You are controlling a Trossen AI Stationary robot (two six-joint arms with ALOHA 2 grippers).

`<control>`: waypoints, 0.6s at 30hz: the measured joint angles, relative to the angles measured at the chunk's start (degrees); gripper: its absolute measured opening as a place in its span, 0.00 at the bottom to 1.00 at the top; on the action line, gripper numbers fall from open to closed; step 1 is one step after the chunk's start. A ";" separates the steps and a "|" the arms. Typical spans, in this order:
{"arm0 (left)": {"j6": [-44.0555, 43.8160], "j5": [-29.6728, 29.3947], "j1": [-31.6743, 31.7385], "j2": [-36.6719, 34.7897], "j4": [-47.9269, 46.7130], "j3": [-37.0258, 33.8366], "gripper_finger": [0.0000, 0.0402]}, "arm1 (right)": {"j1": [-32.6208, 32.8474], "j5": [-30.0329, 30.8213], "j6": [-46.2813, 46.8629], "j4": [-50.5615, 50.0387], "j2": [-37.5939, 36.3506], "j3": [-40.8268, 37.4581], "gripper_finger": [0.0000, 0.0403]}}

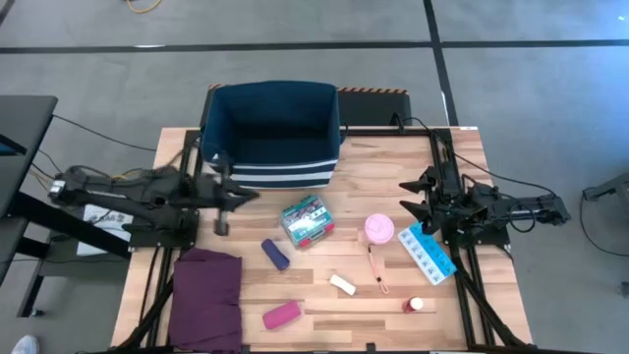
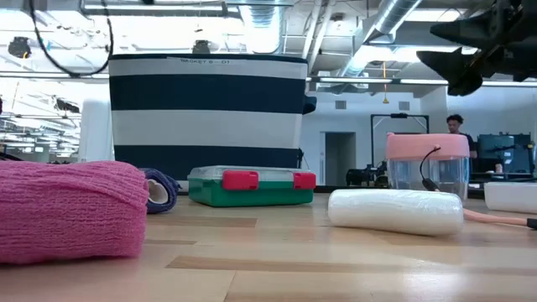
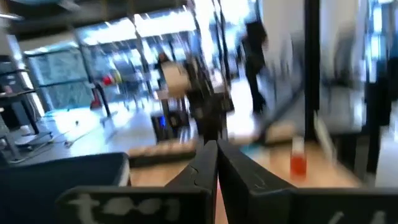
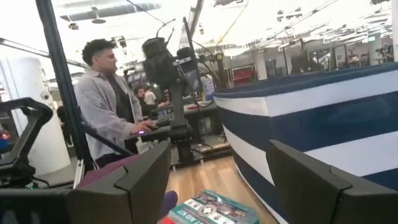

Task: Pick & place medical supplies in basket/bin
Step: Put the violet bandage into the blue bin

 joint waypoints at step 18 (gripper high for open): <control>-8.51 -6.90 -11.61 26.72 -32.05 23.93 0.00 | 5.02 -7.76 4.13 -0.72 0.02 -0.02 0.65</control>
